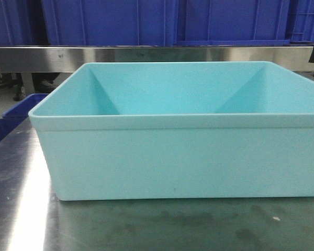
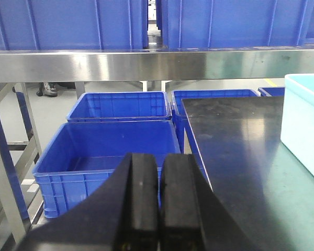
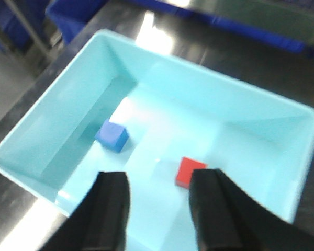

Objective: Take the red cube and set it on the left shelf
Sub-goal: 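Move the right gripper over the teal bin toward the red cube, then lower the right gripper into the teal bin and close on the red cube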

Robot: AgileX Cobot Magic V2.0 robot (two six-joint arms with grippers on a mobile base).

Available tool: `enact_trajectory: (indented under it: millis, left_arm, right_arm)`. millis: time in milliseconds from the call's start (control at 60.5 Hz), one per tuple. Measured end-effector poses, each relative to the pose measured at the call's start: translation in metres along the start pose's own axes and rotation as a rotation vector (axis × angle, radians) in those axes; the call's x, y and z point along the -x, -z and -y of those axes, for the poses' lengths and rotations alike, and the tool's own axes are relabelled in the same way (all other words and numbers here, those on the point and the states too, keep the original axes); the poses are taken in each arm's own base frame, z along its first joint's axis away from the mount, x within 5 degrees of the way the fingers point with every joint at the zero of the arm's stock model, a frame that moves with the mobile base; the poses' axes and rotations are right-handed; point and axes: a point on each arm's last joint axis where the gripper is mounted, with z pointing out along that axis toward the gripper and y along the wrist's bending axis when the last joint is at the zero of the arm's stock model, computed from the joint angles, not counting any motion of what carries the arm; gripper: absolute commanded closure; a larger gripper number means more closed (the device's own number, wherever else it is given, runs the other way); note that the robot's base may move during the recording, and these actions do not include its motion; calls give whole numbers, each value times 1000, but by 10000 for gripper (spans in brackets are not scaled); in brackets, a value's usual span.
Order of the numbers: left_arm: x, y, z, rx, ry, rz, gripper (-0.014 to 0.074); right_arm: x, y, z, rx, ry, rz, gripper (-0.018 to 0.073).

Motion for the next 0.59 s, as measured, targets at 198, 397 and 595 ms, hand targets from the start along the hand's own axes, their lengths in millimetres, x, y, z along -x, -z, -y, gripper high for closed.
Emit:
enact_trajectory:
  millis: [198,397,595]
  left_arm:
    - [0,0,0,0,0,0,495]
    - [0,0,0,0,0,0,495]
    - [0,0,0,0,0,0,495]
  right_arm:
    - [5,-69,-5,-10,6,-216,112]
    - [0,-110,5,-78,-62,-364,104]
    - [-9,-130,24,-126,-117,-455,-39]
